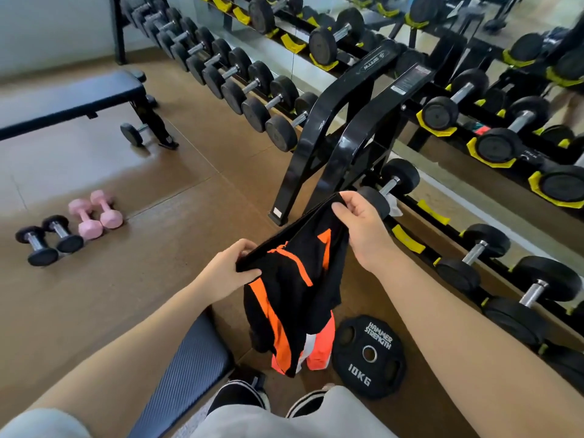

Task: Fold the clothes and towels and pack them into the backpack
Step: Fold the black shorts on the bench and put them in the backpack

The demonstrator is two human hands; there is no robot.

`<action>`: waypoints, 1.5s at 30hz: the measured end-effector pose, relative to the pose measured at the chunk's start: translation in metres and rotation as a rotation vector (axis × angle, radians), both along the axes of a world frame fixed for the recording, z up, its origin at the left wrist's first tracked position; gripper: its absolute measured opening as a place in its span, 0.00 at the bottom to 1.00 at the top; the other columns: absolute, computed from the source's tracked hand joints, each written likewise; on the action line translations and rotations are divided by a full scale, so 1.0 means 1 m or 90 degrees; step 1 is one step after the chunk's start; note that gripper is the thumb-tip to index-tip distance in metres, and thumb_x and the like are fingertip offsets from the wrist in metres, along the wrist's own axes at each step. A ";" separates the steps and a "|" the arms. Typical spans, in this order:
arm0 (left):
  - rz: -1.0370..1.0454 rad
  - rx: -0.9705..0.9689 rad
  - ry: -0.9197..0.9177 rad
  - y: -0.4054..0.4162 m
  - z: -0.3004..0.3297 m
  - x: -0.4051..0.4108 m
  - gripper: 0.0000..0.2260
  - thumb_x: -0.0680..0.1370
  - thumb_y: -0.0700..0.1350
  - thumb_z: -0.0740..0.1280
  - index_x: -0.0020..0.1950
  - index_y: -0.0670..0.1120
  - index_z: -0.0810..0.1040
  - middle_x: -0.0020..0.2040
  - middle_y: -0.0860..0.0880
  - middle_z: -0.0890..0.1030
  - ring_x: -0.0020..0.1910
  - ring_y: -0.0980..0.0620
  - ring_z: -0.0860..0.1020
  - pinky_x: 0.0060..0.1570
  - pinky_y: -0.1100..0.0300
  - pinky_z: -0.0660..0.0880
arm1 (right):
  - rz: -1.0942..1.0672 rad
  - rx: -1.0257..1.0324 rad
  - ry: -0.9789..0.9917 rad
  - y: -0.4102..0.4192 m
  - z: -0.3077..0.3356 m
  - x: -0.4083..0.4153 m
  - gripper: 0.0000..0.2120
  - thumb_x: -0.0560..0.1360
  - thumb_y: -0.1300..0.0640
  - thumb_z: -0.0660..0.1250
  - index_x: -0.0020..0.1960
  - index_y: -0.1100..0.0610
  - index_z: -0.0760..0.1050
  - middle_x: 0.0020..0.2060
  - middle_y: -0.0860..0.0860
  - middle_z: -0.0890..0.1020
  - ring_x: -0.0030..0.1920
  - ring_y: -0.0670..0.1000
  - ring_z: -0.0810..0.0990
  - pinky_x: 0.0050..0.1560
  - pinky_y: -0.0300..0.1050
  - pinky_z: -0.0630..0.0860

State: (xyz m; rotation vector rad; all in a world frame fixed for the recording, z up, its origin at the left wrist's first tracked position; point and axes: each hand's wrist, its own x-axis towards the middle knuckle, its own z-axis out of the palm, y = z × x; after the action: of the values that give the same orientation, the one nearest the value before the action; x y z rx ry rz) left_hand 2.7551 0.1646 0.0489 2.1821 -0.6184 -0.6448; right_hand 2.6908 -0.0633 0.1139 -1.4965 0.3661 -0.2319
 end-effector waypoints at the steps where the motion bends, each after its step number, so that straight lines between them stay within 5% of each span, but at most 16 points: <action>1: 0.004 -0.001 -0.016 0.000 0.002 0.000 0.14 0.75 0.42 0.67 0.56 0.54 0.68 0.50 0.54 0.79 0.48 0.56 0.77 0.48 0.64 0.69 | -0.015 -0.044 0.014 -0.006 -0.003 0.002 0.05 0.79 0.65 0.59 0.50 0.58 0.72 0.42 0.52 0.79 0.46 0.52 0.78 0.50 0.43 0.75; 5: 0.023 -0.066 -0.078 -0.008 0.022 -0.003 0.16 0.77 0.40 0.64 0.54 0.60 0.64 0.49 0.52 0.80 0.46 0.58 0.78 0.47 0.63 0.75 | -0.001 -0.285 0.055 -0.041 -0.014 0.010 0.13 0.79 0.65 0.58 0.58 0.50 0.69 0.44 0.55 0.76 0.47 0.57 0.76 0.49 0.50 0.74; 9: 0.008 -0.096 -0.164 -0.018 0.043 -0.004 0.15 0.78 0.36 0.62 0.53 0.58 0.70 0.46 0.61 0.78 0.44 0.64 0.75 0.45 0.71 0.71 | 0.161 -0.553 -0.015 -0.071 -0.022 0.012 0.12 0.75 0.72 0.58 0.52 0.60 0.75 0.49 0.52 0.76 0.53 0.50 0.73 0.57 0.38 0.67; 12: -0.018 -0.050 -0.242 -0.023 0.052 -0.002 0.10 0.77 0.38 0.64 0.54 0.52 0.78 0.47 0.68 0.77 0.49 0.69 0.74 0.50 0.75 0.68 | 0.240 -0.619 -0.061 -0.089 -0.022 0.023 0.12 0.75 0.72 0.60 0.49 0.61 0.79 0.47 0.55 0.78 0.50 0.49 0.74 0.55 0.38 0.68; 14: -0.002 -0.009 -0.250 -0.025 0.053 -0.003 0.10 0.76 0.41 0.67 0.56 0.49 0.79 0.48 0.65 0.77 0.49 0.66 0.74 0.52 0.71 0.67 | 0.294 -0.652 -0.082 -0.099 -0.023 0.032 0.11 0.75 0.70 0.62 0.50 0.61 0.81 0.47 0.56 0.79 0.49 0.51 0.76 0.53 0.39 0.69; 18: 0.078 0.068 -0.240 -0.030 0.051 -0.019 0.14 0.73 0.44 0.70 0.58 0.43 0.78 0.49 0.53 0.78 0.47 0.59 0.74 0.49 0.70 0.66 | 0.326 -0.591 -0.127 -0.109 -0.023 0.039 0.09 0.74 0.69 0.64 0.48 0.61 0.82 0.44 0.50 0.80 0.46 0.47 0.77 0.51 0.38 0.72; 24: 0.076 0.084 -0.215 -0.031 0.046 -0.048 0.11 0.69 0.44 0.74 0.48 0.41 0.80 0.39 0.61 0.71 0.39 0.70 0.73 0.40 0.77 0.67 | 0.244 -0.322 0.013 -0.121 -0.036 0.042 0.15 0.77 0.66 0.60 0.41 0.49 0.76 0.39 0.48 0.79 0.33 0.48 0.75 0.33 0.40 0.73; 28: 0.097 0.081 -0.232 -0.045 0.035 -0.075 0.07 0.72 0.43 0.72 0.45 0.41 0.79 0.36 0.63 0.71 0.37 0.67 0.73 0.37 0.75 0.66 | 0.262 -0.234 0.074 -0.124 -0.052 0.042 0.12 0.78 0.69 0.58 0.51 0.54 0.75 0.44 0.52 0.78 0.46 0.53 0.79 0.41 0.43 0.81; 30: 0.144 0.078 -0.233 -0.059 0.029 -0.086 0.07 0.73 0.42 0.71 0.46 0.40 0.79 0.33 0.62 0.71 0.34 0.69 0.73 0.36 0.76 0.66 | 0.241 -0.245 0.104 -0.122 -0.063 0.045 0.14 0.78 0.69 0.57 0.61 0.58 0.72 0.50 0.54 0.77 0.51 0.53 0.79 0.49 0.44 0.79; 33: 0.230 0.073 -0.208 -0.078 0.023 -0.095 0.09 0.74 0.42 0.69 0.52 0.40 0.75 0.31 0.52 0.74 0.29 0.64 0.71 0.34 0.70 0.64 | 0.207 -0.345 0.112 -0.111 -0.075 0.059 0.09 0.78 0.67 0.58 0.55 0.62 0.75 0.48 0.54 0.77 0.50 0.53 0.79 0.51 0.43 0.77; 36: 0.391 0.048 -0.123 -0.077 0.021 -0.100 0.19 0.75 0.44 0.69 0.64 0.46 0.69 0.39 0.54 0.76 0.35 0.60 0.73 0.41 0.67 0.66 | 0.234 -0.409 0.121 -0.089 -0.084 0.087 0.08 0.78 0.64 0.59 0.54 0.59 0.76 0.47 0.54 0.78 0.47 0.51 0.77 0.52 0.48 0.75; 40: 0.511 0.103 -0.053 -0.035 0.013 -0.103 0.08 0.76 0.46 0.67 0.52 0.44 0.77 0.35 0.54 0.76 0.33 0.57 0.73 0.33 0.67 0.67 | 0.304 -0.503 0.064 -0.030 -0.092 0.121 0.07 0.77 0.61 0.62 0.52 0.56 0.78 0.53 0.58 0.77 0.49 0.57 0.78 0.56 0.52 0.76; 45: 0.610 0.084 0.024 0.037 -0.023 -0.115 0.06 0.78 0.46 0.64 0.47 0.43 0.74 0.34 0.50 0.75 0.33 0.49 0.76 0.38 0.53 0.75 | 0.405 -0.452 0.070 0.078 -0.113 0.136 0.07 0.78 0.63 0.58 0.52 0.57 0.74 0.52 0.57 0.78 0.43 0.57 0.82 0.49 0.52 0.79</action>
State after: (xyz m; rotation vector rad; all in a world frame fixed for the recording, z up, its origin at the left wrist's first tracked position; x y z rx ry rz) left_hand 2.6400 0.2016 0.0264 2.2429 0.5116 -0.1985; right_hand 2.8271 0.0151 0.0007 -2.2466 -0.1454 0.2608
